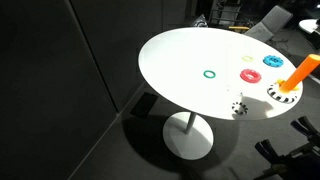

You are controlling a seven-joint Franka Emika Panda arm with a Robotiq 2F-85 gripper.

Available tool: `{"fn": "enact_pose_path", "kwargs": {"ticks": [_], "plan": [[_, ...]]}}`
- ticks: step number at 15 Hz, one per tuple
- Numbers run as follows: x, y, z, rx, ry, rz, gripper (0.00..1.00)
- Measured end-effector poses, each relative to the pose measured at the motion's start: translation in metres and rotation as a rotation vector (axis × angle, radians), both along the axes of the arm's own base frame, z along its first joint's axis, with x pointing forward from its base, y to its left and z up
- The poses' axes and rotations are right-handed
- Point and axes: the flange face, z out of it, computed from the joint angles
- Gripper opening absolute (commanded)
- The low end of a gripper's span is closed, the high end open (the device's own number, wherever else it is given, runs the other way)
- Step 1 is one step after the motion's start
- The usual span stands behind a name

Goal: Put the red ring through the pole

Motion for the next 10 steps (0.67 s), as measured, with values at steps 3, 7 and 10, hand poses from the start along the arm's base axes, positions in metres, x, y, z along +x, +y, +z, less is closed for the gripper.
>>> {"fn": "enact_pose_path", "kwargs": {"ticks": [3, 7, 10], "plan": [[0.0000, 0.0000, 0.0000, 0.000, 0.000, 0.000, 1.00], [-0.0001, 0.0001, -0.0002, 0.000, 0.000, 0.000, 1.00], [0.0008, -0.0026, 0.0010, 0.008, -0.004, -0.005, 1.00]]}}
